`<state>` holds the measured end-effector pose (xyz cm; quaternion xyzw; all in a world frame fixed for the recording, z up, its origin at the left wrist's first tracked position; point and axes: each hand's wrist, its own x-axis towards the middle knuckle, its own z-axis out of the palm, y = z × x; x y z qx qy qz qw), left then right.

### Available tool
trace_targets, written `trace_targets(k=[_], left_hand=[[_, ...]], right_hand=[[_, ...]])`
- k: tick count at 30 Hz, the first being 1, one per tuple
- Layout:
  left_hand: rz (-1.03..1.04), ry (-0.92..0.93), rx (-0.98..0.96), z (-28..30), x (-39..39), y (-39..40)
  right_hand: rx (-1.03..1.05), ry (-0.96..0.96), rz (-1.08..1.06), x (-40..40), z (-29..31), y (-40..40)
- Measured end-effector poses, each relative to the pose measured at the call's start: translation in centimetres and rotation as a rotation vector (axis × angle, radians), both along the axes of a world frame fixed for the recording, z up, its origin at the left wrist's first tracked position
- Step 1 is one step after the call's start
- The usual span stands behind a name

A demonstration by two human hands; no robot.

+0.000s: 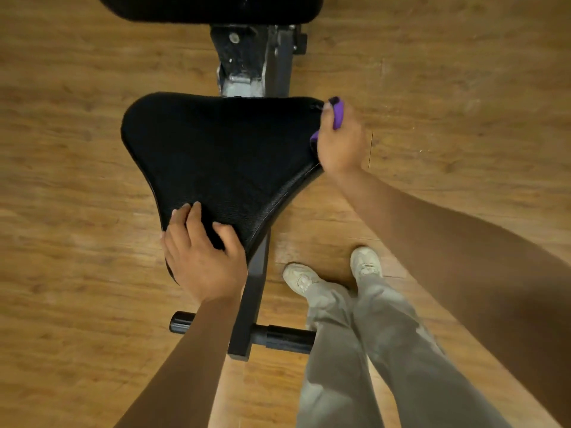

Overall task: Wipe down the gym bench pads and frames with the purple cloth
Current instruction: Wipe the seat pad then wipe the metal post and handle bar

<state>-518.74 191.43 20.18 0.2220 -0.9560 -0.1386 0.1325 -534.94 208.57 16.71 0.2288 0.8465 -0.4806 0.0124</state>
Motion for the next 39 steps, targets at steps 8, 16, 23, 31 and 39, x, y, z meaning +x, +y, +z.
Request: trace_targets(k=[8,16,23,31,39], left_hand=[[-0.011,-0.072,-0.055,0.3,-0.1,0.2],[-0.007,-0.139,-0.065,0.6,-0.2,0.3],[-0.037,-0.133,-0.099,0.4,-0.3,0.2],[-0.053,-0.132,-0.066,0.5,-0.3,0.3],[-0.051,-0.096,-0.042,0.7,-0.3,0.3]], right_hand=[[0.126,0.125,0.238,2.2,-0.9,0.2],[0.399,0.226,0.390,7.3,-1.3,-1.8],[0.319,0.079,0.518,-2.4,-0.4,0.9],[0.591,0.186,1.102,-2.1,1.5,-8.0],[0.122,0.324,1.220,1.3,1.9,-7.6]])
